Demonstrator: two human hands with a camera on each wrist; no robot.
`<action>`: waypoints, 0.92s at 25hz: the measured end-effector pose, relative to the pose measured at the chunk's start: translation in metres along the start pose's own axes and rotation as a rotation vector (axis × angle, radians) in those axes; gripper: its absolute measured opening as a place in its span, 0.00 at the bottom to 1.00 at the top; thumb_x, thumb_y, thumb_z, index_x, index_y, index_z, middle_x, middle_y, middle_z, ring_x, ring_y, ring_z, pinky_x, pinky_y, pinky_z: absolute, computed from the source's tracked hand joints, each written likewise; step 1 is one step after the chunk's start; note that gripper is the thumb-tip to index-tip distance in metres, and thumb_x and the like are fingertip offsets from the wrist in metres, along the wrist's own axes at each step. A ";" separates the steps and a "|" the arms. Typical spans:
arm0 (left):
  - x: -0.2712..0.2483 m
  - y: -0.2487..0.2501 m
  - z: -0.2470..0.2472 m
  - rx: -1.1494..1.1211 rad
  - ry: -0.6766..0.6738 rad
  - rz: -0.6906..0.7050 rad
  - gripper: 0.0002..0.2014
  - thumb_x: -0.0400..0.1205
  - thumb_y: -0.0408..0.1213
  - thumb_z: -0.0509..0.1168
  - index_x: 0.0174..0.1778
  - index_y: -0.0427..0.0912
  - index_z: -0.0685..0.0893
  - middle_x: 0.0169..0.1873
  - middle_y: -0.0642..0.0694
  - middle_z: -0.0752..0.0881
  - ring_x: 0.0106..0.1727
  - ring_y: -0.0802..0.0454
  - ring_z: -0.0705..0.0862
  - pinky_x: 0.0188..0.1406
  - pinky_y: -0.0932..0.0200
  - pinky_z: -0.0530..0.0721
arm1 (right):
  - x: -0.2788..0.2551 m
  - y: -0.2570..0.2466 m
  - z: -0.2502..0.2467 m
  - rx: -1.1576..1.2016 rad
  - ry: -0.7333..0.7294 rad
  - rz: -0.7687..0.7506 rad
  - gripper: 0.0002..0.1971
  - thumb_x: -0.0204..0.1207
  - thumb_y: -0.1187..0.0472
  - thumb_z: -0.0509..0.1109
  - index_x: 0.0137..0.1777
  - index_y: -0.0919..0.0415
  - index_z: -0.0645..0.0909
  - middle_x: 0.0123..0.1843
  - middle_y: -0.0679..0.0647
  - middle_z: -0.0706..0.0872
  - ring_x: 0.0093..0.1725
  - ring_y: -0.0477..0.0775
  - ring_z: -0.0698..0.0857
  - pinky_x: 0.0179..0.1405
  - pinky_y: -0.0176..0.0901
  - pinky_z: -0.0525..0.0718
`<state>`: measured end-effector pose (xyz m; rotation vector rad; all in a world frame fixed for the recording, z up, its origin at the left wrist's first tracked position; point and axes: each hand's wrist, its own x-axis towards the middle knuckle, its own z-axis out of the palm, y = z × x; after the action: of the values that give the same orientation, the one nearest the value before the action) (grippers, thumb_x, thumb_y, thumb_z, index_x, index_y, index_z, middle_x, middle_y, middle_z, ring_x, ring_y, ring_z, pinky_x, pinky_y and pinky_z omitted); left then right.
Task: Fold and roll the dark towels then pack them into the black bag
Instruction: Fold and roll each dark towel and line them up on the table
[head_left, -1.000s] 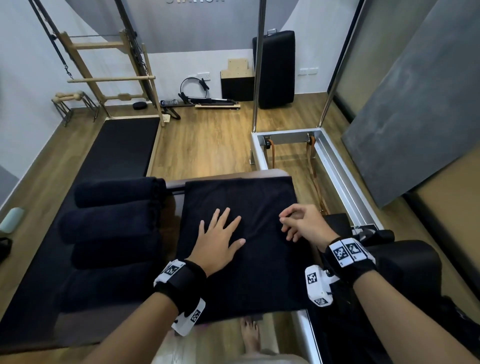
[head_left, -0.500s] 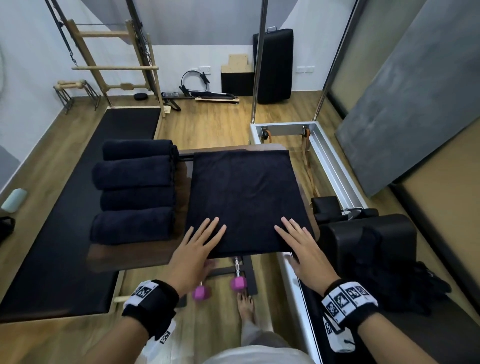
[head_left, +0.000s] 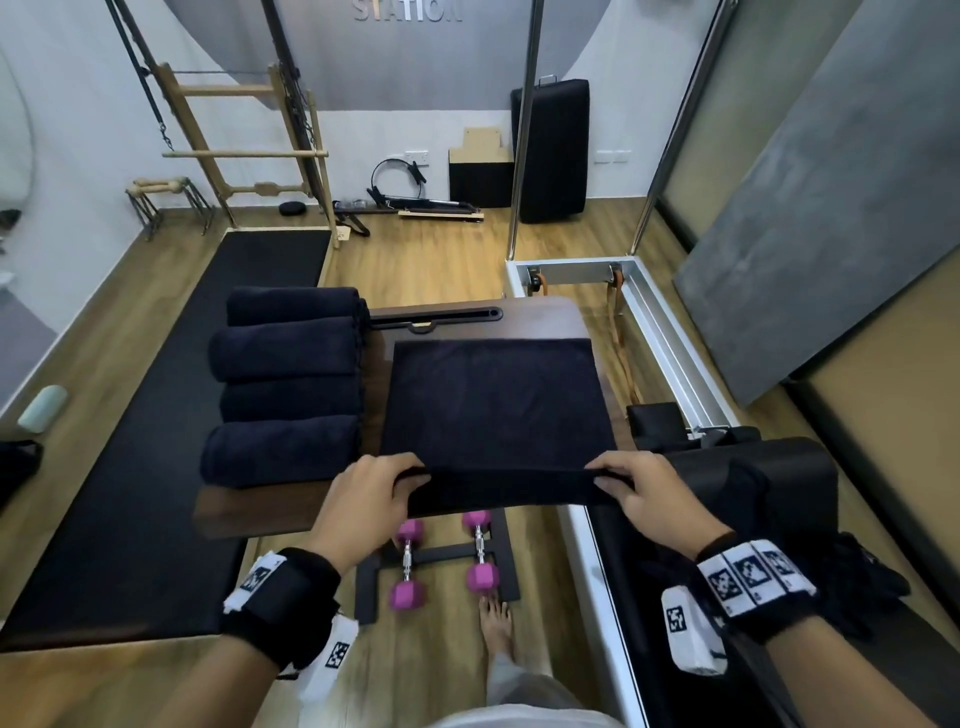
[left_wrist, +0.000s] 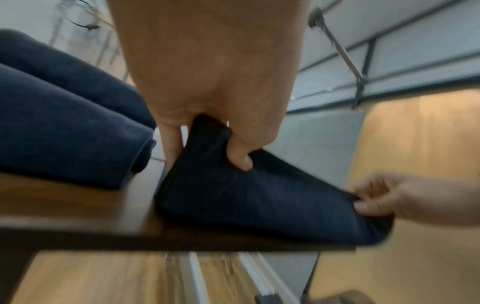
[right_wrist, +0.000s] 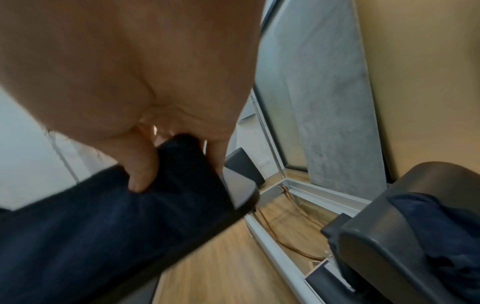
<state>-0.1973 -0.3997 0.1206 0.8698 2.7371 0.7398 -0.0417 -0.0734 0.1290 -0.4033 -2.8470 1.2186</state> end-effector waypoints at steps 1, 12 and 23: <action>0.008 0.004 -0.011 -0.047 -0.018 -0.028 0.04 0.89 0.47 0.69 0.53 0.58 0.90 0.44 0.58 0.92 0.50 0.51 0.91 0.47 0.49 0.87 | 0.008 -0.004 -0.008 0.058 -0.009 0.018 0.08 0.84 0.68 0.73 0.55 0.54 0.91 0.50 0.44 0.94 0.57 0.43 0.90 0.64 0.50 0.87; 0.151 0.006 -0.032 -0.295 0.177 -0.223 0.08 0.87 0.46 0.73 0.53 0.46 0.92 0.47 0.45 0.91 0.58 0.39 0.87 0.56 0.38 0.89 | 0.161 0.002 -0.048 0.344 0.262 0.110 0.03 0.74 0.63 0.85 0.45 0.58 0.94 0.45 0.53 0.94 0.49 0.52 0.92 0.54 0.50 0.90; 0.191 0.009 0.017 0.028 0.264 -0.143 0.20 0.87 0.44 0.70 0.74 0.42 0.82 0.68 0.44 0.79 0.71 0.43 0.77 0.69 0.41 0.81 | 0.211 0.034 -0.033 0.181 0.419 0.057 0.13 0.73 0.79 0.76 0.44 0.60 0.94 0.49 0.50 0.93 0.53 0.44 0.89 0.51 0.21 0.79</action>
<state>-0.3431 -0.2758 0.1071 0.6111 3.0072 0.8433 -0.2338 0.0237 0.1103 -0.6479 -2.3684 1.2172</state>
